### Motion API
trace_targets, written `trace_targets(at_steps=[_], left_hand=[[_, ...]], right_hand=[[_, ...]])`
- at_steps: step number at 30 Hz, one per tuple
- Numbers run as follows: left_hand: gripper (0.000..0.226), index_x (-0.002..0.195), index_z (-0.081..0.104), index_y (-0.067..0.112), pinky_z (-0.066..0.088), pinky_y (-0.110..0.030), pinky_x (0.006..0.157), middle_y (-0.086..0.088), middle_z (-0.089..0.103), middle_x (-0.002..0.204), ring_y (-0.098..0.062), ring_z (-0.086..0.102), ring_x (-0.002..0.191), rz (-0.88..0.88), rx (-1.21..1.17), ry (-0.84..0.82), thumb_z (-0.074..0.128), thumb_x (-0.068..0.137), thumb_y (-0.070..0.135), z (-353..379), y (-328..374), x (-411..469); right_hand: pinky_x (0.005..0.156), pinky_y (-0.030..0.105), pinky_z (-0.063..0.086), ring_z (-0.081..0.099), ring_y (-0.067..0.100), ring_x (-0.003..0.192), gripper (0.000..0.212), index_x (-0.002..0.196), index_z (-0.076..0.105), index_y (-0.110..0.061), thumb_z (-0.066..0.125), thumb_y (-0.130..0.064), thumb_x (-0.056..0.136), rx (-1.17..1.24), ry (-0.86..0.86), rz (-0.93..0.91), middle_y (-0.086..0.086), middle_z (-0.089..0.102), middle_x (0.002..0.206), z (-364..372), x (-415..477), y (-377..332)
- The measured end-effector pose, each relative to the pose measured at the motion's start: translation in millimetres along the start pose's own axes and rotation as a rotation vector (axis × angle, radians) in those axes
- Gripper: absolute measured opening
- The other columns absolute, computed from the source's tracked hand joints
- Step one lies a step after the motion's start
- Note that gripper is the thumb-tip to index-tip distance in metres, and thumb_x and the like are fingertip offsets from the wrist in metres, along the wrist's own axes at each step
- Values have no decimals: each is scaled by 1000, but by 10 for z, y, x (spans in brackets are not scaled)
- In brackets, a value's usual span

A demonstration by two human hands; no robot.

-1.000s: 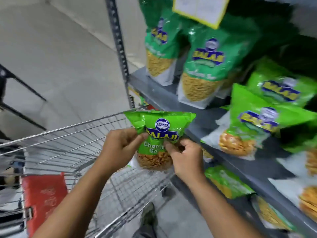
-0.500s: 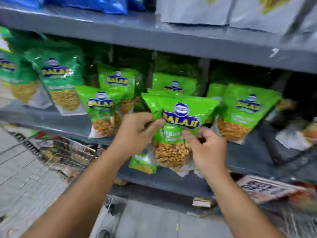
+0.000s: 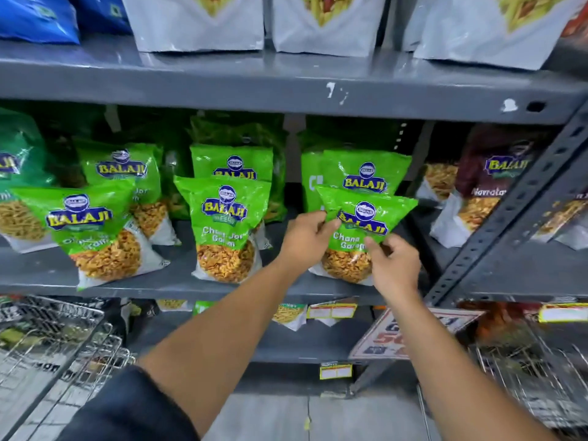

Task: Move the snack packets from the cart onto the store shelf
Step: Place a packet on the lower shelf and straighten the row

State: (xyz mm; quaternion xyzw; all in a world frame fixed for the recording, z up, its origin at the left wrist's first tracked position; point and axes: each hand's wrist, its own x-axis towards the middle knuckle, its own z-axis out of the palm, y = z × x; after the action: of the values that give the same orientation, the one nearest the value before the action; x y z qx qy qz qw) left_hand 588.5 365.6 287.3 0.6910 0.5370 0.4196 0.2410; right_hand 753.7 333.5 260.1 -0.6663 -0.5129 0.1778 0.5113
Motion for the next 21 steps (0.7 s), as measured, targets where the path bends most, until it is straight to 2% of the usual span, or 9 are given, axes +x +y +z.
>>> trace_targets(at_steps=[1,4,7,11,13,15,17,19,21], left_hand=[[55,52,20,21,14,-33,48,1,20,49,-11,20,45,-20,-14,12,60,89,31,29,-4,18],[52,55,20,22,17,-27,44,2,19,50,-11,23,44,-29,-45,26,58,89,34,54,-51,4],[50,57,21,23,16,-28,46,2,21,51,-12,24,45,-30,-70,27,56,90,35,59,-77,-25],[46,58,27,20,21,-33,49,1,25,50,-11,23,49,-40,-97,27,54,90,40,83,-96,-69],[36,66,45,17,33,-36,51,-1,41,53,-10,33,53,-51,-119,-1,54,90,43,62,-92,-106],[27,98,60,18,52,-41,71,-1,65,75,-9,54,70,-75,-160,-34,55,89,44,19,-67,-172],[36,118,57,25,54,-32,92,14,69,104,0,63,97,-107,-281,-5,57,88,43,-84,-104,-330],[43,122,58,28,49,-12,90,26,63,114,10,58,108,-107,-256,121,58,84,49,-281,-222,-604],[39,118,62,30,48,-8,85,26,64,113,8,59,108,-73,-148,277,59,84,48,-494,-446,-925]], right_hand=[[52,27,34,46,5,48,28,60,53,-21,69,-31,81,-8,2,-6,-8,53,51,11,28,22],[50,10,32,49,-3,50,21,66,58,-23,69,-31,81,-25,0,-41,-12,53,53,48,42,44],[53,19,32,50,3,56,14,75,61,-19,68,-30,82,-28,-11,-78,-10,56,60,70,52,65],[63,24,36,59,12,71,6,85,61,-26,66,-28,83,19,-11,-92,-8,64,76,84,-3,84],[72,24,41,62,4,82,18,98,60,-29,68,-27,82,89,-9,-62,-14,64,86,80,-44,83],[86,24,45,61,2,97,40,117,56,-23,71,-22,80,195,53,-41,-9,64,104,41,-104,81],[95,27,44,57,13,107,51,127,50,-15,71,-21,80,217,191,-125,1,58,115,7,-189,66],[92,19,41,53,8,102,45,123,52,-18,67,-26,81,219,246,-279,-3,52,110,44,-356,-34],[86,16,42,54,2,94,29,111,58,-23,63,-29,83,245,140,-420,-12,51,99,153,-548,-155]])
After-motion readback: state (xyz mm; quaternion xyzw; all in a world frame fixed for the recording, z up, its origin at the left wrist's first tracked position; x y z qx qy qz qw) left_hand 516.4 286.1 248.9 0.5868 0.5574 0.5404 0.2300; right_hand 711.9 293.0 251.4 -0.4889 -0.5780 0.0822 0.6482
